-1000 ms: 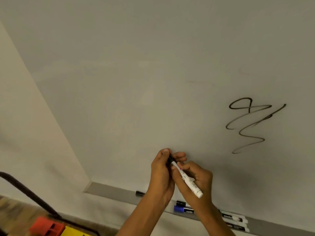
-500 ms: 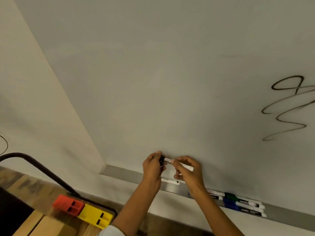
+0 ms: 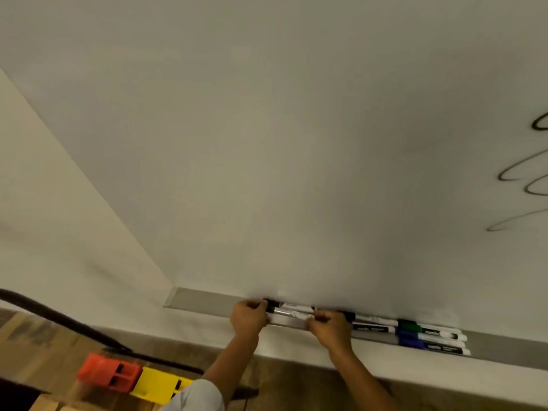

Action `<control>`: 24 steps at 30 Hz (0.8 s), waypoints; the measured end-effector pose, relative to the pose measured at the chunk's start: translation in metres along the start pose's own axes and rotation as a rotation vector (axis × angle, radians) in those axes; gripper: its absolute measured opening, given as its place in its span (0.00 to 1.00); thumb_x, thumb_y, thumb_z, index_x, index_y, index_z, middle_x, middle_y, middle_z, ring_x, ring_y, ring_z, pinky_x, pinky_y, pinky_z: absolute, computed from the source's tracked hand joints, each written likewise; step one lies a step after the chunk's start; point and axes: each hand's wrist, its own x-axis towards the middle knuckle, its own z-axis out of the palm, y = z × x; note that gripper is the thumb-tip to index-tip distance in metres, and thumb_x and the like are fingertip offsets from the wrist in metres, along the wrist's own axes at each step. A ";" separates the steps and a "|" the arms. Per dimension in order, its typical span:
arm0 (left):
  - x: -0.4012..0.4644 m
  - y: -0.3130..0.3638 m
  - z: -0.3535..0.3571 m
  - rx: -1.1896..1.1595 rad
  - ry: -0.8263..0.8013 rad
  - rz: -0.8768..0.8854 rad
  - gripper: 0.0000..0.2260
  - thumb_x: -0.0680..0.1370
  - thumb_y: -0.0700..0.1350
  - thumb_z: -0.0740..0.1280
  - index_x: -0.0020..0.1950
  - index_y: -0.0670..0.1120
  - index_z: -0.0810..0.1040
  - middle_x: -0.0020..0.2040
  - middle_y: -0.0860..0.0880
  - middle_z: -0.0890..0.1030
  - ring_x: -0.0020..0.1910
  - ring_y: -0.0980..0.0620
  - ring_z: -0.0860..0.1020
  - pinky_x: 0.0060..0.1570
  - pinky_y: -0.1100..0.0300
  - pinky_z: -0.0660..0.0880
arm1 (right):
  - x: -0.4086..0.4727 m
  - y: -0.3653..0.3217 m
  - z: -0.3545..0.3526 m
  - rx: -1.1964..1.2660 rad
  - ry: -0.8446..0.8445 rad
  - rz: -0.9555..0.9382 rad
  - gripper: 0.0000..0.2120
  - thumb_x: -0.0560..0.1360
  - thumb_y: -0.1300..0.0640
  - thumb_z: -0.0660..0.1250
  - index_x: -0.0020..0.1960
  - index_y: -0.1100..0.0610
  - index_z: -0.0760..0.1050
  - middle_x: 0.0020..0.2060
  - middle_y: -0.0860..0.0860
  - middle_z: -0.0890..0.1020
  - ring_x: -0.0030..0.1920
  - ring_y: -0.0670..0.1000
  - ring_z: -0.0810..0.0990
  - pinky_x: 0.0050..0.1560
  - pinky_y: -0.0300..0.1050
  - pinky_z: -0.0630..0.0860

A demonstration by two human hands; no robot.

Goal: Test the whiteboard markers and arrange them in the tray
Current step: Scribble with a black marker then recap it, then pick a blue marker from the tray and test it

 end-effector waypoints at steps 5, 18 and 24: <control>0.010 -0.001 0.003 0.164 -0.038 0.029 0.10 0.73 0.39 0.71 0.32 0.43 0.79 0.33 0.43 0.82 0.35 0.47 0.80 0.40 0.59 0.77 | 0.003 -0.001 0.002 -0.101 0.038 -0.033 0.06 0.70 0.61 0.74 0.46 0.59 0.85 0.35 0.52 0.82 0.39 0.51 0.79 0.45 0.38 0.73; 0.034 -0.007 0.007 0.256 -0.143 0.041 0.07 0.71 0.36 0.70 0.47 0.41 0.84 0.40 0.40 0.85 0.41 0.42 0.84 0.50 0.50 0.81 | 0.008 0.001 -0.001 -0.092 0.003 0.009 0.14 0.67 0.64 0.74 0.52 0.61 0.79 0.45 0.54 0.81 0.46 0.52 0.79 0.45 0.40 0.74; -0.001 0.000 0.015 0.333 -0.019 0.197 0.06 0.72 0.40 0.71 0.38 0.42 0.75 0.36 0.44 0.79 0.38 0.46 0.76 0.40 0.57 0.72 | 0.003 0.013 -0.017 -0.023 0.012 -0.089 0.12 0.71 0.59 0.75 0.52 0.58 0.76 0.45 0.51 0.79 0.43 0.47 0.77 0.39 0.32 0.71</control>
